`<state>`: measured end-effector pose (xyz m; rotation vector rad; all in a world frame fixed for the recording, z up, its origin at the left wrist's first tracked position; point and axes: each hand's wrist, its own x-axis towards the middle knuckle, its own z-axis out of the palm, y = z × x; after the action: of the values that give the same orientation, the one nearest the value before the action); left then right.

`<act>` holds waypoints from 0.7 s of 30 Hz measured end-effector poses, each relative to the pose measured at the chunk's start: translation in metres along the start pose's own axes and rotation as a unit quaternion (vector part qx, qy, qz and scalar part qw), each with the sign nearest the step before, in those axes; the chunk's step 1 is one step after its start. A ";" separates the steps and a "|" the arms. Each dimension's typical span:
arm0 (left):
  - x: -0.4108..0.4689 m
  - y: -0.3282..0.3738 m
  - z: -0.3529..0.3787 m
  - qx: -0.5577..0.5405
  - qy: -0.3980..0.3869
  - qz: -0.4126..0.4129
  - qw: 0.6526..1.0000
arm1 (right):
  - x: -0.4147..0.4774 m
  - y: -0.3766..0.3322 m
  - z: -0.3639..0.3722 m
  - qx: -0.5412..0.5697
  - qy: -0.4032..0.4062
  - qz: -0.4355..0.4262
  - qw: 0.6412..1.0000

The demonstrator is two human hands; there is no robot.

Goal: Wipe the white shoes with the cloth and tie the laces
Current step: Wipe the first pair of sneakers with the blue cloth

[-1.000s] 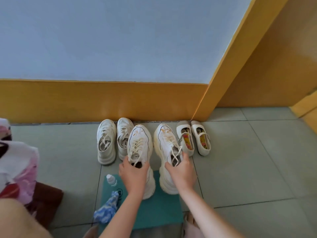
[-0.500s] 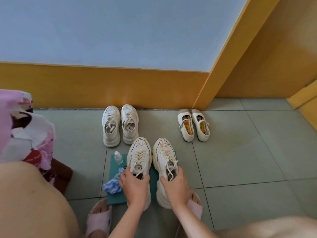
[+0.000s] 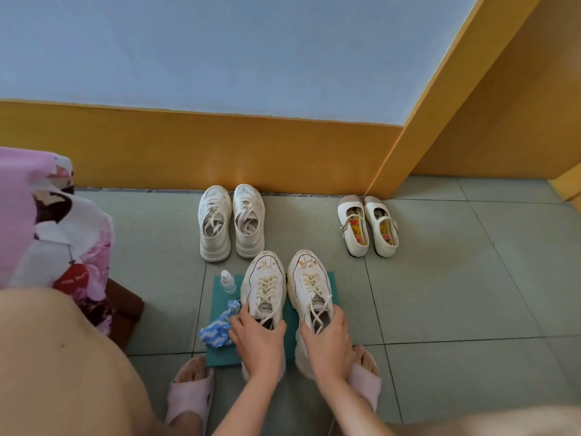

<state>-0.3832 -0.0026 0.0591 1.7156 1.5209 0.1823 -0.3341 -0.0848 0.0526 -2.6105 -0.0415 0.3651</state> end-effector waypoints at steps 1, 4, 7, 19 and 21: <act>-0.001 0.000 0.001 0.000 -0.001 0.001 1.000 | 0.000 0.000 0.000 0.003 0.006 0.000 1.000; -0.002 0.001 0.002 -0.004 -0.002 -0.003 1.000 | 0.000 0.002 0.001 0.011 0.016 0.005 1.000; -0.004 0.001 0.003 -0.004 -0.005 0.004 1.000 | 0.001 0.005 0.002 0.015 0.012 0.005 1.000; 0.007 -0.014 -0.017 -0.053 -0.027 0.008 0.998 | 0.009 -0.014 -0.015 0.090 0.012 -0.045 0.995; 0.011 -0.019 -0.026 -0.086 0.000 0.020 0.996 | 0.014 -0.026 -0.018 0.149 0.008 -0.069 0.986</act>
<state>-0.4102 0.0184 0.0601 1.6093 1.4298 0.3251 -0.3146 -0.0696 0.0770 -2.2997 -0.1499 0.2782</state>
